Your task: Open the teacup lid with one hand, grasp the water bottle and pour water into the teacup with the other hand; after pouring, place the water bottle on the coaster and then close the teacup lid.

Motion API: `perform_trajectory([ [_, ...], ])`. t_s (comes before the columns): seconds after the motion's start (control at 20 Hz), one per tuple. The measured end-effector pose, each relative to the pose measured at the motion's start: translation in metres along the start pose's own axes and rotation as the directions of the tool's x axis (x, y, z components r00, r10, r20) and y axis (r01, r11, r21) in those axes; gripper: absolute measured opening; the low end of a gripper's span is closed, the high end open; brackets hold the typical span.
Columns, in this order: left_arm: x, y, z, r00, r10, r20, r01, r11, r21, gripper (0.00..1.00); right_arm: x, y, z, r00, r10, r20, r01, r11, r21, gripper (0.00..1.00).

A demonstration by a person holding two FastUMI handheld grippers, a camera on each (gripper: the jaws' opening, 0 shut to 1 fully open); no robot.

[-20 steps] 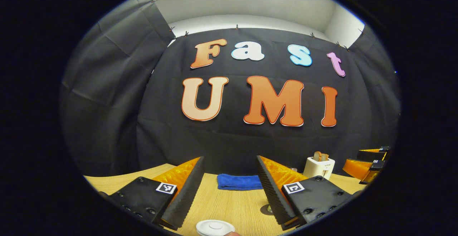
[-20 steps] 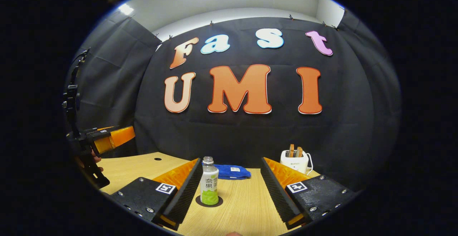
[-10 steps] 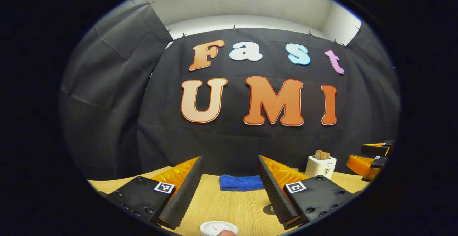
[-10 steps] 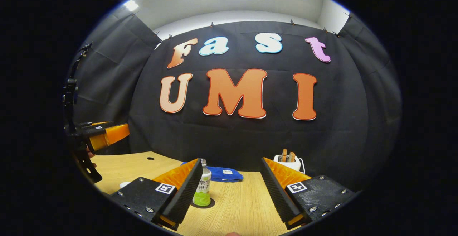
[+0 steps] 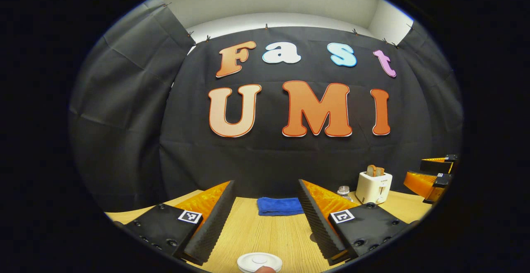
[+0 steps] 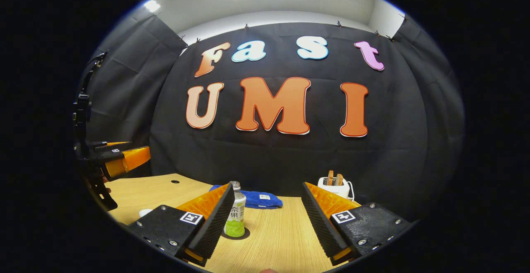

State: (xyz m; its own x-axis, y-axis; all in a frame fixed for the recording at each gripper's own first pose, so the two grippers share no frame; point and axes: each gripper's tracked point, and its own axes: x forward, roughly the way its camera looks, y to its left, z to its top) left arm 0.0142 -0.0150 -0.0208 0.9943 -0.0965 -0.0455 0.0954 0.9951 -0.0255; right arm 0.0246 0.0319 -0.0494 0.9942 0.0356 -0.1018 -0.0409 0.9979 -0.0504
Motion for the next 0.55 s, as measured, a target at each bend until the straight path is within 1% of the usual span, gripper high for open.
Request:
perform_trajectory([
  [0.55,-0.0089,-0.0001,0.0002,1.000,0.003,0.019,-0.003,1.000,0.019,0.97,-0.0023,0.0005,-0.0076,1.000,-0.001,-0.018,0.001,1.000,0.020,0.97],
])
